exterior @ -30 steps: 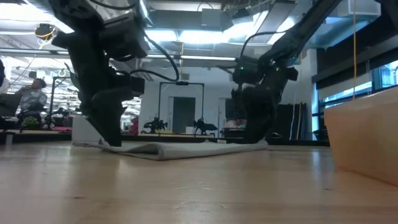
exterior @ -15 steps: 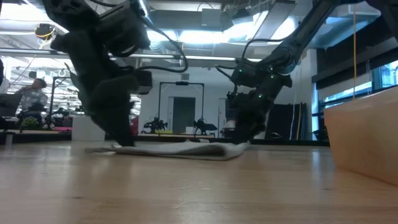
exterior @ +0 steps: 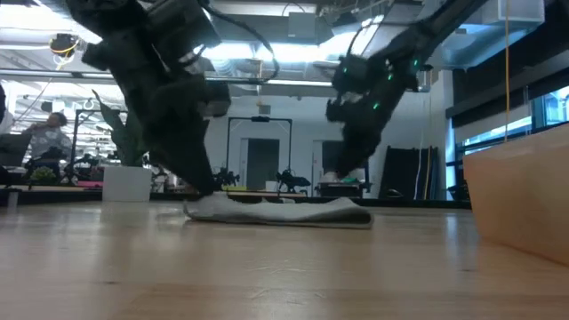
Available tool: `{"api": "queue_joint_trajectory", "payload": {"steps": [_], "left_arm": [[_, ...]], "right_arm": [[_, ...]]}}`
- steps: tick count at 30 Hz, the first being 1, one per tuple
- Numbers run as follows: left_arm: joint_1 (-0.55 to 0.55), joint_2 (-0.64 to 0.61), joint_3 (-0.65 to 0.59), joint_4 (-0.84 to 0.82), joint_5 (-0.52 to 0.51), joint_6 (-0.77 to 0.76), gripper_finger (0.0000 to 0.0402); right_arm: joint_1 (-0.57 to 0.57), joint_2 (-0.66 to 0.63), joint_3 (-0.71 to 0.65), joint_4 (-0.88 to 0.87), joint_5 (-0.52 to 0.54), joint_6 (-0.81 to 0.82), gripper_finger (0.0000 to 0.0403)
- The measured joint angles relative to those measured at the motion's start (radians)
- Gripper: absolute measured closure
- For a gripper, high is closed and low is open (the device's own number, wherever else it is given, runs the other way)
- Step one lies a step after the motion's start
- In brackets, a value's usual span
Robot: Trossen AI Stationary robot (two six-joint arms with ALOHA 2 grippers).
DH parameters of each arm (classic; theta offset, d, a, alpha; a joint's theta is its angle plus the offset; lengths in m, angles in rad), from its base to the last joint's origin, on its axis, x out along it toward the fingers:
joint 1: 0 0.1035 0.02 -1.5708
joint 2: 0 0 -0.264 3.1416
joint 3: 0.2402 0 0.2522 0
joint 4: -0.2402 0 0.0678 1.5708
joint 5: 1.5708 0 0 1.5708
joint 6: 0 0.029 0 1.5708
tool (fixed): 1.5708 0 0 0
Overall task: Roll microfiber towels into tight, uniform cylinder then place into a basket
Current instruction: Roll the gray microfiber towel
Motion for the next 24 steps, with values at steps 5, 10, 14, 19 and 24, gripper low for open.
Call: {"api": "queue_joint_trajectory", "payload": {"steps": [5, 10, 14, 19, 24], "left_arm": [[-0.003, -0.105, 0.001, -0.080, -0.002, 0.063, 0.0331], [-0.006, -0.177, 0.002, -0.152, -0.021, 0.068, 0.0331], [-0.006, -0.205, 0.002, -0.174, -0.028, 0.068, 0.0331], [-0.006, -0.213, 0.002, -0.182, -0.027, 0.097, 0.0331], [-0.007, -0.213, 0.002, -0.181, -0.019, 0.096, 0.0331]], "right_arm": [[0.082, -0.088, -0.022, -0.196, -0.206, -0.188, 0.0192], [0.238, -0.095, -0.051, -0.216, -0.253, -0.253, 0.0192], [0.361, -0.083, -0.054, -0.206, -0.168, -0.300, 0.0192], [0.470, -0.059, -0.057, -0.105, -0.129, -0.320, 0.0192], [0.521, -0.019, -0.057, -0.018, -0.127, -0.318, 0.0192]]}}
